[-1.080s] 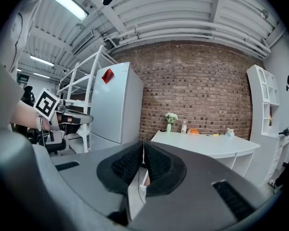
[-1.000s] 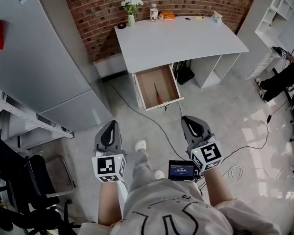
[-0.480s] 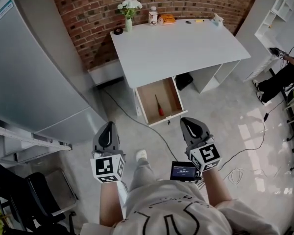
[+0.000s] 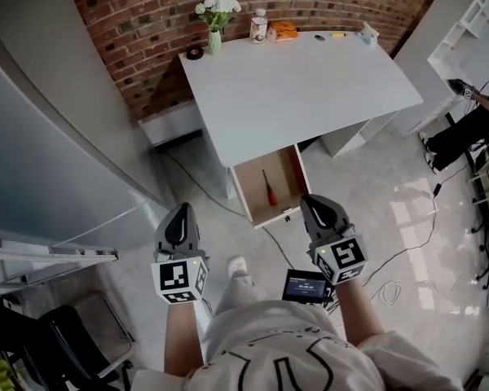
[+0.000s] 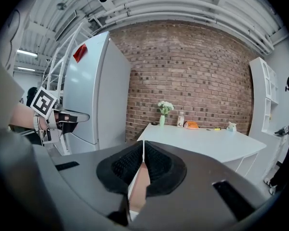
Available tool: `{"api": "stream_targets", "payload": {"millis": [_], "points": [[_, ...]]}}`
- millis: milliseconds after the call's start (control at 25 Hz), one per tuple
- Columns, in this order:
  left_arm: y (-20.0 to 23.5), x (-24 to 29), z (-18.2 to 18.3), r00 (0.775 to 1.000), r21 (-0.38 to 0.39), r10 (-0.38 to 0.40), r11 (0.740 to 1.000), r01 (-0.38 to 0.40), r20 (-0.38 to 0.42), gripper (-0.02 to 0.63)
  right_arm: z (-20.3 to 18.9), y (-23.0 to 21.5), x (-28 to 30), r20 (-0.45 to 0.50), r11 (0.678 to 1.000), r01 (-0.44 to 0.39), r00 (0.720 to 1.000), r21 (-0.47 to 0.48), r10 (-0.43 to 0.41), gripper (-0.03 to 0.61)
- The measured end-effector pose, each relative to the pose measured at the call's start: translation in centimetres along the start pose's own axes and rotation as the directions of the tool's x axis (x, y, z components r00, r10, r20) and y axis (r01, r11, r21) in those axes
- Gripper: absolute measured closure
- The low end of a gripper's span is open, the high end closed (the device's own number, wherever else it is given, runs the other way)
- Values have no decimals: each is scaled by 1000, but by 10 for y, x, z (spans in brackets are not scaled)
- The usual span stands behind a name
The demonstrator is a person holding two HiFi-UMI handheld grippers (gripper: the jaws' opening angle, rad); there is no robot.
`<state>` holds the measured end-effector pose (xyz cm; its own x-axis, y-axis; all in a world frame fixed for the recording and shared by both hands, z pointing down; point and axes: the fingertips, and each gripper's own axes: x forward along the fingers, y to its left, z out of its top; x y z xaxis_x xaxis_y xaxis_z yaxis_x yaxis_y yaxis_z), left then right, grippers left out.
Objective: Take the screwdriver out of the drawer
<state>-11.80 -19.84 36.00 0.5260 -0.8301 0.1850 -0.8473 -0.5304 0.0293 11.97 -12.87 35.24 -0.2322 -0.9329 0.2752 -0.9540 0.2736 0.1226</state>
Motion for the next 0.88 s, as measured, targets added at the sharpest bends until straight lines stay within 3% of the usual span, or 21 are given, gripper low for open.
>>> {"api": "stream_targets", "payload": {"millis": [440, 880], "points": [[15, 47, -22, 997, -8, -53, 999, 52, -63, 606, -17, -16, 48, -62, 1000, 15, 998, 21, -14, 557], [14, 66, -48, 994, -32, 27, 999, -30, -105, 606, -50, -28, 84, -112, 995, -96, 989, 21, 98, 557]]}}
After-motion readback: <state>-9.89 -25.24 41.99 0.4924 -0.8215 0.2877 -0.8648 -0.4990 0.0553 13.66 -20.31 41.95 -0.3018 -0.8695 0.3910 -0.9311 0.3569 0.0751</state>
